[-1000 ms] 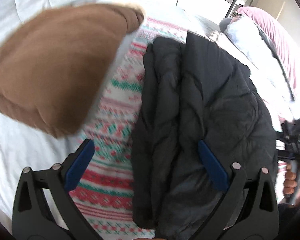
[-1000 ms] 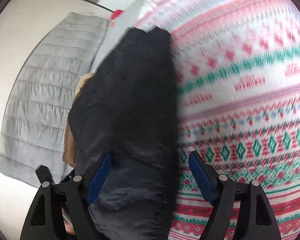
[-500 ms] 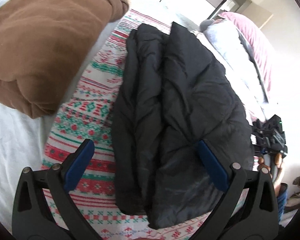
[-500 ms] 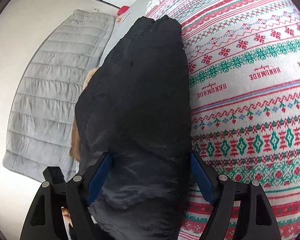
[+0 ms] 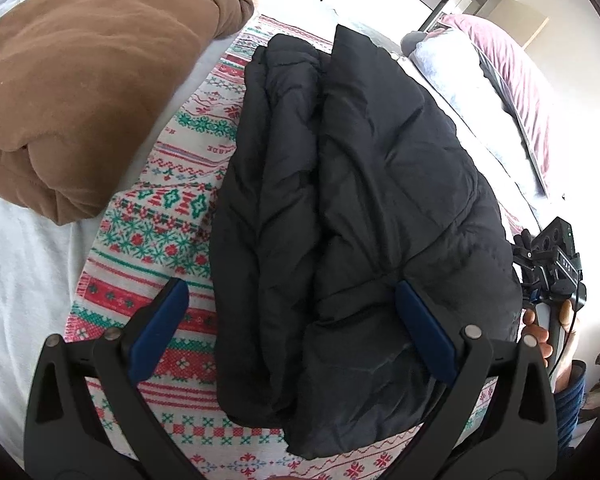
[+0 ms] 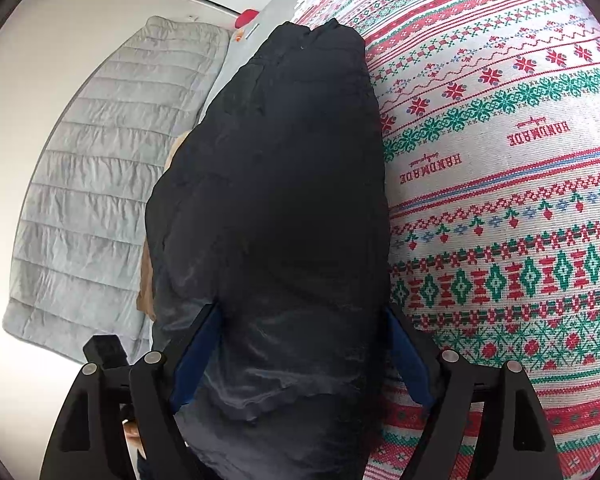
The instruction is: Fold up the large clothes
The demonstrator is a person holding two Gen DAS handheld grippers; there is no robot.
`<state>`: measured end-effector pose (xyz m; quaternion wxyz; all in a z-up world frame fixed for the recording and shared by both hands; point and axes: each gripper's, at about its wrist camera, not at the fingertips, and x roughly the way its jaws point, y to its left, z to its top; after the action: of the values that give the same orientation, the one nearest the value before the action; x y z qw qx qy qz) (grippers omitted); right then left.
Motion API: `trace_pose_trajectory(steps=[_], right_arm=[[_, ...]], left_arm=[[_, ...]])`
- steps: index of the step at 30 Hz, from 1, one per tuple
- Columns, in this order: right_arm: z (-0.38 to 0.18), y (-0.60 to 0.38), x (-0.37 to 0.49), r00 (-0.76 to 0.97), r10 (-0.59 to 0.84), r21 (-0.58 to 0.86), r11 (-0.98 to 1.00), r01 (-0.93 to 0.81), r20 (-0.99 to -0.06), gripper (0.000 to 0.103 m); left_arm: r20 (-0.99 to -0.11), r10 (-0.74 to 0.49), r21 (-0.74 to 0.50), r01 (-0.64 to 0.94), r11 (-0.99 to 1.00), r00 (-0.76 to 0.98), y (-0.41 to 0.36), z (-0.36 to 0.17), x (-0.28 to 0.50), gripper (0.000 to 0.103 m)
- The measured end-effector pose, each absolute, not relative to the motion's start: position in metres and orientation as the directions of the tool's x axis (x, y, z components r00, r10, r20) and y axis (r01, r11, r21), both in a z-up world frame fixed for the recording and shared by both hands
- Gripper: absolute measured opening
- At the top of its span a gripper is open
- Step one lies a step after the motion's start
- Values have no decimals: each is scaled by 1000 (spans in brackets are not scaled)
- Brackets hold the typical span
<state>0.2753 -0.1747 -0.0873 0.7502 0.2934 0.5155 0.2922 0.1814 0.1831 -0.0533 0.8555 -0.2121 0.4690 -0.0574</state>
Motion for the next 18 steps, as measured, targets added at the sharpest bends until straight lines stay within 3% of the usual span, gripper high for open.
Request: trace_pose_trajectory(steps=[18], right_arm=[[-89,-149,279,302,730,728,670,-143,-612,88]], left_arm=[[-785,-299,-422,-115,899,543,181,-63,182,103]])
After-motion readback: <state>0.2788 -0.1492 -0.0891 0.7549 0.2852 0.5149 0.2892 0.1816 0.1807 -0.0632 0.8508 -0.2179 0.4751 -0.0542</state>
